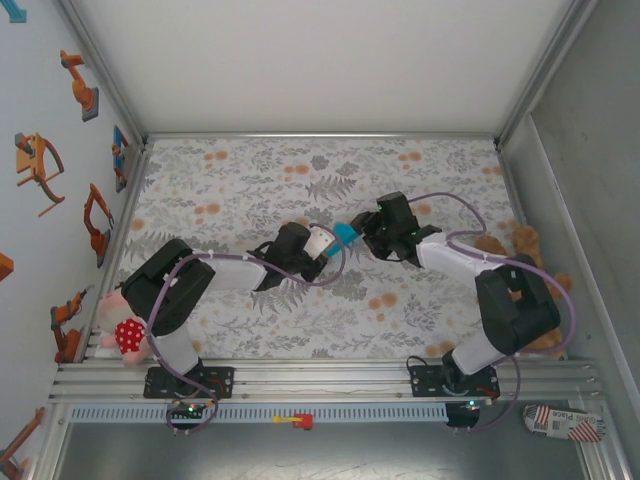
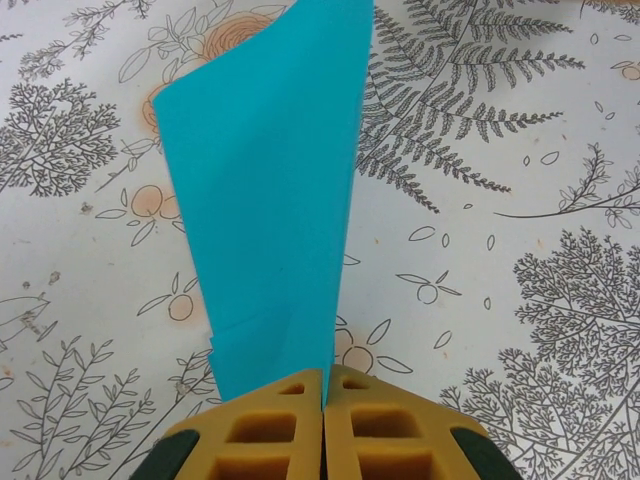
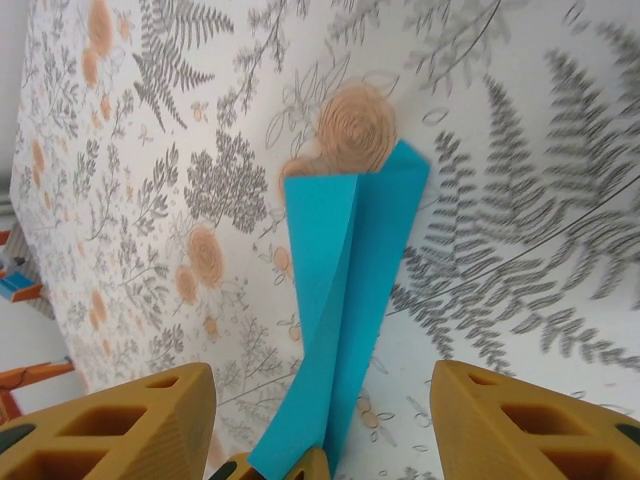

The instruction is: Fold a paper plane with a square sheet of paper (pick it up from the middle)

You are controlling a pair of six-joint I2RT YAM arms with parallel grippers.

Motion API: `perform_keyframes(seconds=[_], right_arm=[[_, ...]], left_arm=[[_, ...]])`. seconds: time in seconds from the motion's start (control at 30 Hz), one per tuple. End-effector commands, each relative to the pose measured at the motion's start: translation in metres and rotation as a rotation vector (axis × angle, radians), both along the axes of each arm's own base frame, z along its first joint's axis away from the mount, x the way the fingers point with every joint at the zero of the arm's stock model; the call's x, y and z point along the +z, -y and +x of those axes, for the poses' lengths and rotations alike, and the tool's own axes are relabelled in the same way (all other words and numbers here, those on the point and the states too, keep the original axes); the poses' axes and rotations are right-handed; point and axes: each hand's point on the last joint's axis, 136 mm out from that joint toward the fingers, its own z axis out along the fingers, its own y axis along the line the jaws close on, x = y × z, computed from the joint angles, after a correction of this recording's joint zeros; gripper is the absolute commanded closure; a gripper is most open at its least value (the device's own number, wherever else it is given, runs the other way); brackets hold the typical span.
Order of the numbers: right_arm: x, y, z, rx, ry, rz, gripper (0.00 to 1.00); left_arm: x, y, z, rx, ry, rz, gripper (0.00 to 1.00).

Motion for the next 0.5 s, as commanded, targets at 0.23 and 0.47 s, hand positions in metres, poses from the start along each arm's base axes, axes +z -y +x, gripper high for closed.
perform_keyframes(seconds=[0.23,0.47], right_arm=[[0.000,0.038,-0.009,-0.027,0.031,-0.161,0.43],[-0.002,0.041,-0.011,-0.016,0.031,-0.175,0.43]], left_arm=[[-0.020,0.003,-0.011,-0.001,-0.147,-0.055,0.91],[-0.013,0.005,-0.011,0.005,-0.213,-0.098,0.92]])
